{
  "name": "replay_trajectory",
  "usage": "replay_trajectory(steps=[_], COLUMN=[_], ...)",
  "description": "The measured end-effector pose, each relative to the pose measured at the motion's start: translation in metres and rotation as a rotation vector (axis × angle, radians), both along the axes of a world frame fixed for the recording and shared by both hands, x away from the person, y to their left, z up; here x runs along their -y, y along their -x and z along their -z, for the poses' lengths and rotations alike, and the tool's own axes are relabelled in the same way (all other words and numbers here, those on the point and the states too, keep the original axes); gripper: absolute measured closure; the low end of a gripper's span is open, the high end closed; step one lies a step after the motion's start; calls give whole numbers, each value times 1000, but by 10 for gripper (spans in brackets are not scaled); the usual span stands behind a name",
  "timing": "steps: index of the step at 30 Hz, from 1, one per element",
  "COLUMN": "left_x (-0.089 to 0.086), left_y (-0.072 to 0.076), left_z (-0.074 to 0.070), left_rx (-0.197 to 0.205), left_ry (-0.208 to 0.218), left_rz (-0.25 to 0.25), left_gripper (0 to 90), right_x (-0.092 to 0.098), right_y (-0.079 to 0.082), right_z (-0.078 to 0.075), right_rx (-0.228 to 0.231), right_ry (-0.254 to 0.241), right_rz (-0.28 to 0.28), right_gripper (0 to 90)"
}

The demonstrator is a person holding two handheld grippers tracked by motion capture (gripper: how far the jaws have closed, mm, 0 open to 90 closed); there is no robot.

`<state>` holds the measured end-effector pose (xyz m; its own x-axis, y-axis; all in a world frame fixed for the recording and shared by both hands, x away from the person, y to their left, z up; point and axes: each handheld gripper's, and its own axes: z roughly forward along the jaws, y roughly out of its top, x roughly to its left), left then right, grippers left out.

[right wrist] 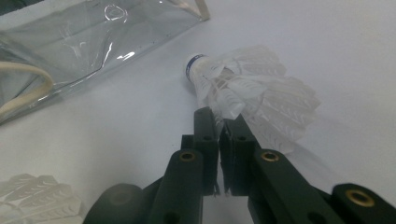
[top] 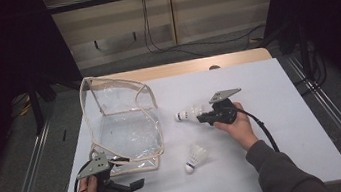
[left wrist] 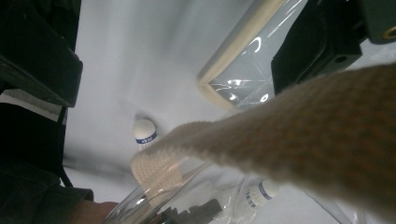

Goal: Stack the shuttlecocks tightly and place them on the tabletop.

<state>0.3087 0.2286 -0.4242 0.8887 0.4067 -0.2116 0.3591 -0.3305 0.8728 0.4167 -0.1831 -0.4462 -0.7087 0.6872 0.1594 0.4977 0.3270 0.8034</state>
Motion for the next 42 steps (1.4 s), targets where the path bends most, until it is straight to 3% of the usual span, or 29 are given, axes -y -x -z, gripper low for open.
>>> replay_trajectory(steps=[23, 35, 42], left_x=[0, 0, 1], left_y=[0, 0, 1], left_z=[0, 0, 0], left_rx=[0, 2, 3], left_ry=[-2, -3, -2], left_rz=[-1, -2, -4], left_gripper=[21, 21, 21], right_x=[10, 19, 28], right_y=[8, 21, 31], right_z=[-5, -11, -13], right_rx=[-24, 4, -5], right_ry=[-28, -54, -79], right_rz=[65, 91, 100], right_gripper=[560, 425, 352])
